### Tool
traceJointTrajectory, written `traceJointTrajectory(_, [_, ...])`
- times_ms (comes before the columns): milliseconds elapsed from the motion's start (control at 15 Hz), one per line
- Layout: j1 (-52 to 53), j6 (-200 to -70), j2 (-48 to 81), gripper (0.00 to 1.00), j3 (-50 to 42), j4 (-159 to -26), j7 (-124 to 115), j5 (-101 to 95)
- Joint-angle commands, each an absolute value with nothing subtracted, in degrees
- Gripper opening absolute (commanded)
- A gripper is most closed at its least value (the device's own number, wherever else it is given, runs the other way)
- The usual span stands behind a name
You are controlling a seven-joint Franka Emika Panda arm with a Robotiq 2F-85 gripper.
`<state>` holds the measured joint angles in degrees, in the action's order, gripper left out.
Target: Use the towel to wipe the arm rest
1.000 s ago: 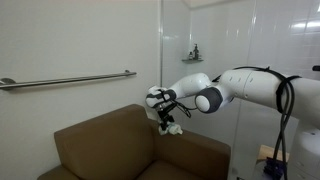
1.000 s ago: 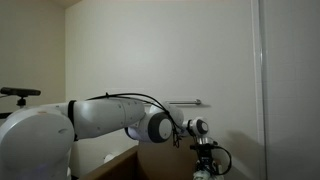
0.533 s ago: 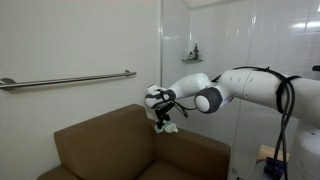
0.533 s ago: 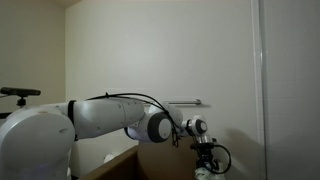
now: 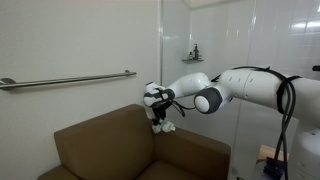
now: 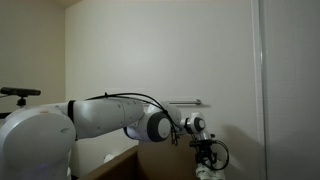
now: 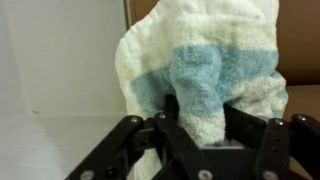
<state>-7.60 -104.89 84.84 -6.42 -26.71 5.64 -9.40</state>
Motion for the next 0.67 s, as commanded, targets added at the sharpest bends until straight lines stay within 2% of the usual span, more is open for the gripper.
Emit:
traceJointTrajectory(0, [-7.2,-104.0,84.8,0.76,-7.9,-25.4,2.6,-9.9])
traceJointTrajectory(200, [-7.1,-102.5,84.8,0.95,-8.2,-23.0,3.1,-9.7])
traceJointTrajectory(267, [-7.0,-102.2,84.8,0.99,-8.3,-22.2,3.0,-9.8])
traceJointTrajectory(600, [-6.4,-100.3,81.7,1.0,-7.4,-21.3,5.7,-9.0])
